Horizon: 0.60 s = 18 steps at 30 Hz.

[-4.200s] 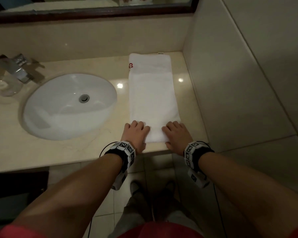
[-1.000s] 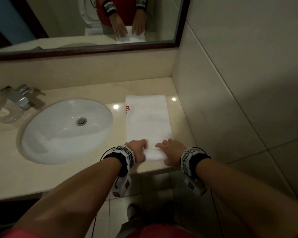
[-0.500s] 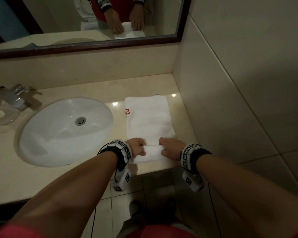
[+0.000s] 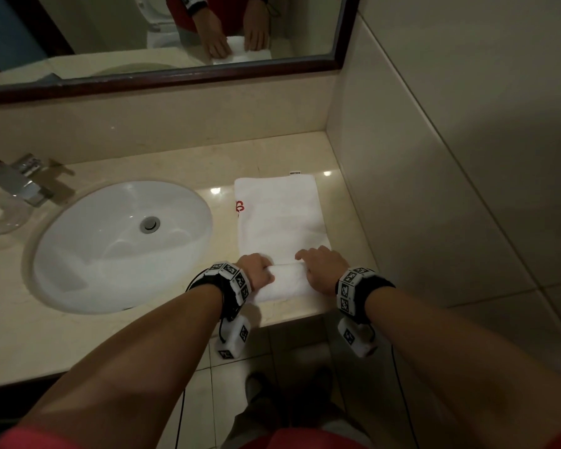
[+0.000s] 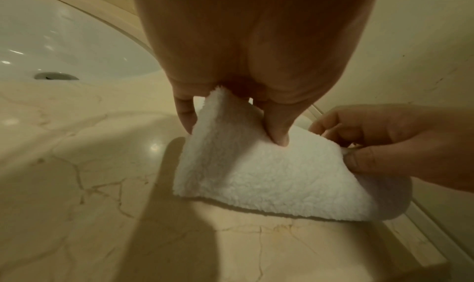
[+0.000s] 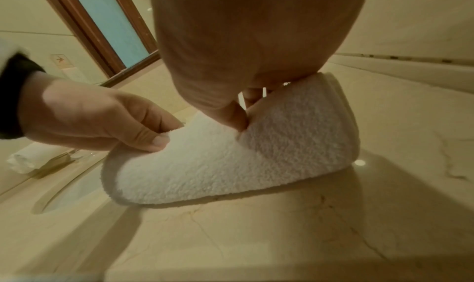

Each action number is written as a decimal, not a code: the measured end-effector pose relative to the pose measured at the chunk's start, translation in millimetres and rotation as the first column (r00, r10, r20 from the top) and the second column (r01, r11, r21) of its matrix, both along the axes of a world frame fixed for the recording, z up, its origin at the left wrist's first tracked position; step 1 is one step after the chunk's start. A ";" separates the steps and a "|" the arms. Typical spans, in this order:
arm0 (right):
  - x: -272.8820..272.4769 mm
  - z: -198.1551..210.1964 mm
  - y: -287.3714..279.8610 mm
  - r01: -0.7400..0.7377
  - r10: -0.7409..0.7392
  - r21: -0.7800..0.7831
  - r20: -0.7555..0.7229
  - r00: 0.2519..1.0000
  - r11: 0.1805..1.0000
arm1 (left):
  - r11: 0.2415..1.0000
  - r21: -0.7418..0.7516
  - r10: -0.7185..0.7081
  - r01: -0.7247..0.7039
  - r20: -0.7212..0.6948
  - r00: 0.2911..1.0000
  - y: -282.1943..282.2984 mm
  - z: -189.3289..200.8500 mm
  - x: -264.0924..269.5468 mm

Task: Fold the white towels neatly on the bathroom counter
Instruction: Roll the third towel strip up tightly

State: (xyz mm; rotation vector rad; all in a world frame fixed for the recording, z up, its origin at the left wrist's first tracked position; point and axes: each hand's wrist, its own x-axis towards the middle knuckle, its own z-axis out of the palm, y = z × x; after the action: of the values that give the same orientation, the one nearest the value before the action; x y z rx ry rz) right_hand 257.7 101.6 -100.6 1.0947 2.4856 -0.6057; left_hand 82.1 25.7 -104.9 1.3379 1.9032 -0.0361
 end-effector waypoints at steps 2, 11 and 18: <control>-1.2 1.2 0.4 0.093 -0.094 -0.019 -0.006 0.996 0.995 | 1.000 0.019 0.014 -0.014 -0.015 1.000 0.4 -2.5 -0.7; -4.0 -0.1 -4.7 -0.085 0.112 0.312 -0.068 0.991 0.946 | 0.966 0.251 0.008 0.065 -0.278 0.961 -6.1 2.1 3.1; 7.3 -2.8 -18.4 -0.201 0.231 0.407 -0.027 0.972 0.891 | 0.911 0.297 -0.126 0.286 -0.461 0.878 -20.5 4.9 19.6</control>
State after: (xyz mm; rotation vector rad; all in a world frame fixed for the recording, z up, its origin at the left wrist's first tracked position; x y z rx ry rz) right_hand 265.0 83.2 -103.4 0.9156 2.8262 -0.0672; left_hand 101.7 5.2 -100.1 1.9139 2.1946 -0.1098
